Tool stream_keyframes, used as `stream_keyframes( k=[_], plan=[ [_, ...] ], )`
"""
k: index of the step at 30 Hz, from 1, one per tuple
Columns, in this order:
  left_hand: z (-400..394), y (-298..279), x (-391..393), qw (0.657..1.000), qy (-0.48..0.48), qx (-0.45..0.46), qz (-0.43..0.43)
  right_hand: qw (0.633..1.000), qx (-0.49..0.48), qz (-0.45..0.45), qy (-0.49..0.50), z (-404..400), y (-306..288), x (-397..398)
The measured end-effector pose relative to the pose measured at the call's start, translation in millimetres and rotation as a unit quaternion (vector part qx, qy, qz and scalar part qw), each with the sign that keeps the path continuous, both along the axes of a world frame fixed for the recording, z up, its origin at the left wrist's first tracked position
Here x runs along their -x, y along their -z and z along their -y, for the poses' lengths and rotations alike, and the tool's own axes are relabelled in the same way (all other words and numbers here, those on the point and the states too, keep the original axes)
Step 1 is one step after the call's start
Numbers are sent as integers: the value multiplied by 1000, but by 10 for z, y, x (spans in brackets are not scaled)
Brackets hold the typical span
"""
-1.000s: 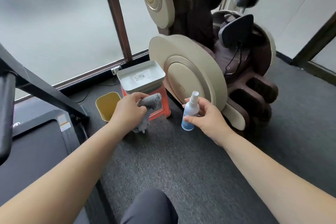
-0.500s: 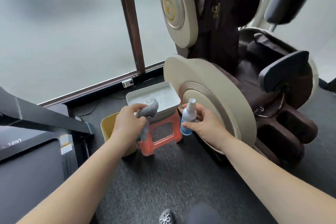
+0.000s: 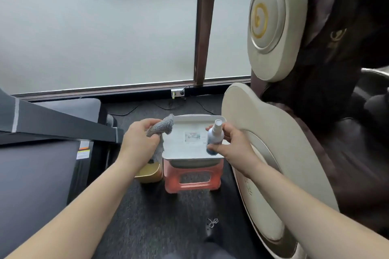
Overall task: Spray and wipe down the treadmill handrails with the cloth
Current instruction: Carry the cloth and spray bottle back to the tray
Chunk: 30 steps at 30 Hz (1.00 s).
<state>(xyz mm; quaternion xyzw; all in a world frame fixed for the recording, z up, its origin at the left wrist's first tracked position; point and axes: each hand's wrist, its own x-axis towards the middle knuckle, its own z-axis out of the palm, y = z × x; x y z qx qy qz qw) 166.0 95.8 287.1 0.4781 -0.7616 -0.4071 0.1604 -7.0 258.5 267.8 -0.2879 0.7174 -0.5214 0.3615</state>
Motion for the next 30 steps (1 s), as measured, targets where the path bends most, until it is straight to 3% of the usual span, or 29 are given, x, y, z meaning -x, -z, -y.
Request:
stream_keyframes(
  k=[8, 14, 22, 30],
  plan=[
    [599, 450, 239, 997, -67, -22, 11, 999, -29, 13, -28, 794, 592, 466],
    [1125, 1166, 239, 995, -92, -38, -8, 999, -45, 14, -11, 1279, 1529, 640],
    [1581, 2289, 112, 991, -123, -43, 40, 996, -80, 22, 38, 1679, 2839, 747],
    [1710, 2846, 110, 988, -128, -66, 47, 996, -75, 25, 50, 1704, 3147, 807]
  ],
)
